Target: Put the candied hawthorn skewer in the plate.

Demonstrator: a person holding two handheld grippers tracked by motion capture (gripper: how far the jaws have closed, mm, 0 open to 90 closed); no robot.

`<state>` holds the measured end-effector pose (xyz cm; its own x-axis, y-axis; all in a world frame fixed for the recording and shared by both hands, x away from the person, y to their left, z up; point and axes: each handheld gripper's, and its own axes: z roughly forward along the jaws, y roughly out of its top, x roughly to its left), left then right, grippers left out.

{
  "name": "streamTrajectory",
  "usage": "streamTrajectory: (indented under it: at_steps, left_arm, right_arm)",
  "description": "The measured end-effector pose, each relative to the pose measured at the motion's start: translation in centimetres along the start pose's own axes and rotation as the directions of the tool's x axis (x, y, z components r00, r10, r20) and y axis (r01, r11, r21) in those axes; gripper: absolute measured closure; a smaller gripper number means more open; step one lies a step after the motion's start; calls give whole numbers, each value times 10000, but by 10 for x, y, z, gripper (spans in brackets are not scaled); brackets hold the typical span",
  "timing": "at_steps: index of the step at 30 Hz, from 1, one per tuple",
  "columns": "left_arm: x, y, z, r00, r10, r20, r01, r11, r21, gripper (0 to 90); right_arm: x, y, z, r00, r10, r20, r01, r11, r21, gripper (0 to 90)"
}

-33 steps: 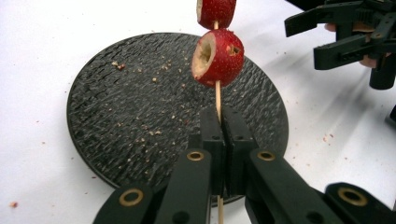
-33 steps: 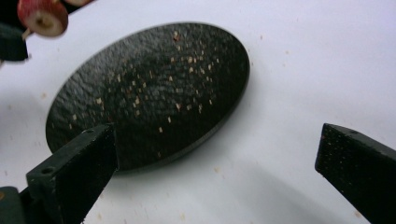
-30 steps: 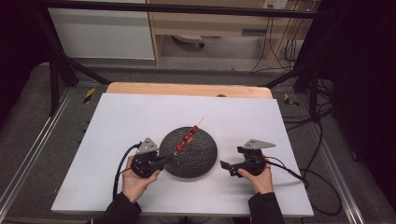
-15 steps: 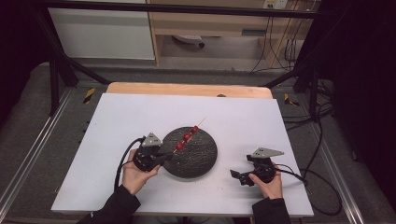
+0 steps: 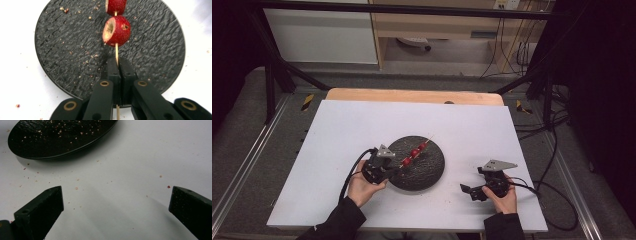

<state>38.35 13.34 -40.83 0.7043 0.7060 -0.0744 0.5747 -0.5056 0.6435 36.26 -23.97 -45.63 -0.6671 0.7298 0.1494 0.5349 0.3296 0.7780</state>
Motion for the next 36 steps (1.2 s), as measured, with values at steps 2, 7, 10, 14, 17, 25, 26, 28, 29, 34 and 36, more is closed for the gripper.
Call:
streamTrajectory:
  at_steps: [2, 7, 10, 14, 17, 25, 26, 28, 29, 34, 36]
  left_arm:
    - [-1, -1, 3, 10000, -64, -54, 65, 9999, 143, 884]
    - [-1, -1, 10, 9997, -42, -260, 55, 9987, 507, 884]
    - [-1, -1, 13, 9995, -47, -314, 66, 9981, 612, 884]
    - [-2, -2, 17, 9993, 43, -373, -16, 9974, 720, 884]
    - [-2, -2, 17, 9991, 74, -413, -44, 9975, 705, 883]
    - [-2, -2, 15, 9992, 151, -376, -135, 9990, 419, 864]
    - [-1, -2, 14, 9992, 189, -345, -177, 9992, 350, 843]
    - [-1, -2, 11, 9990, 234, -380, -228, 9996, 160, 790]
    - [0, -3, 10, 9988, 280, -395, -277, 9996, 67, 744]
    - [5, -4, -1, 9989, 461, -31, -462, 9983, -356, 567]
    - [8, -6, -6, 9987, 495, 115, -490, 9980, -410, 503]
  right_arm:
    - [-1, -1, 0, 10000, -20, 26, 20, 10000, -2, 4]
    - [-2, -2, -2, 9999, 110, 6, -110, 9999, -66, 4]
    - [-2, -2, -2, 9999, 137, 17, -137, 9999, -96, 4]
    - [-2, -1, -2, 9999, 131, 37, -130, 9999, -70, 4]
    - [-2, -2, -2, 9999, 134, 38, -133, 9999, -79, 4]
    - [-3, -1, -4, 9999, 113, 11, -113, 9998, -177, 4]
    - [-3, -1, -4, 9999, 122, 12, -122, 9997, -225, 4]
    - [-3, -1, -5, 9999, 164, 22, -163, 9995, -253, 4]
    - [-3, -1, -5, 9999, 163, 11, -163, 9996, -249, 4]
    - [-3, -1, -5, 9999, 149, 15, -148, 9996, -228, 4]
    - [-3, -1, -5, 9999, 153, 35, -152, 9996, -240, 4]
